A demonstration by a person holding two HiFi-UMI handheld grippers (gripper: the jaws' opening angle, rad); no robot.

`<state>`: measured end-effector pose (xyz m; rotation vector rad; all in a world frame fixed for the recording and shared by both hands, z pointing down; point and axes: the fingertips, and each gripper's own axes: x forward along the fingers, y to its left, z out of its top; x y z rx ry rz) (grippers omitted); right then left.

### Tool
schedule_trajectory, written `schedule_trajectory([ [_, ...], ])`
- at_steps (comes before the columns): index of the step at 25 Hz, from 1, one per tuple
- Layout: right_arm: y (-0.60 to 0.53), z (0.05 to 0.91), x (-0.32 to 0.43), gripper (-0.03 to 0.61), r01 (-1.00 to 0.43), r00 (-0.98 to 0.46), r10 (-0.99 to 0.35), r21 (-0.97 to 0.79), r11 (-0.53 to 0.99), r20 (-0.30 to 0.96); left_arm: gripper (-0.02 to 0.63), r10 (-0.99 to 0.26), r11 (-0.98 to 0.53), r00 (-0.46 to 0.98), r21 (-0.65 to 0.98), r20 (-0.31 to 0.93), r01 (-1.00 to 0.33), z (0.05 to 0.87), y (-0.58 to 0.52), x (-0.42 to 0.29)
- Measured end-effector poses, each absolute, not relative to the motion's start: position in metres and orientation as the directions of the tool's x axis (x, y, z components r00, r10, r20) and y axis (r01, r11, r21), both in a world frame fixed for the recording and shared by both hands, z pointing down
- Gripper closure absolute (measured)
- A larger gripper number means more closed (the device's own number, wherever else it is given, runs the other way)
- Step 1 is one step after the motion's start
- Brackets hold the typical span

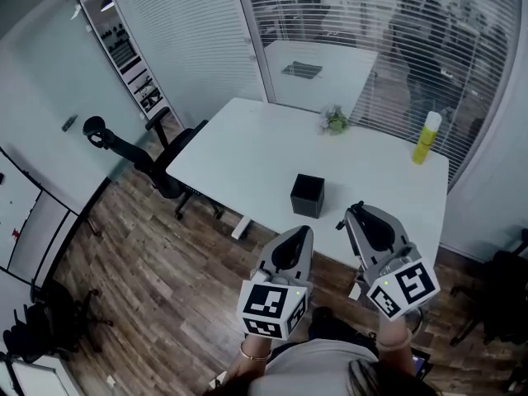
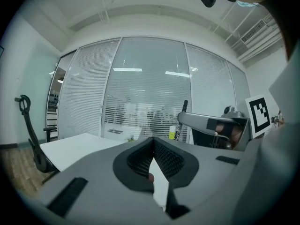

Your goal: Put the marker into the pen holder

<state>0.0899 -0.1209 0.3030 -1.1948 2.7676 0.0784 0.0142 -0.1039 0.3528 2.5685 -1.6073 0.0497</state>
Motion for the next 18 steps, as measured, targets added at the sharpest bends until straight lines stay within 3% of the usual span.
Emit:
schedule_trajectory([
  [18,-0.188,0.323,0.07,0.523,-0.644,-0.76,-0.644,-0.039,0.764,-0.089,0.595,-0.932,-0.318,0.331,0.109,0.148,-0.942,0.37,-0.156,-0.002],
])
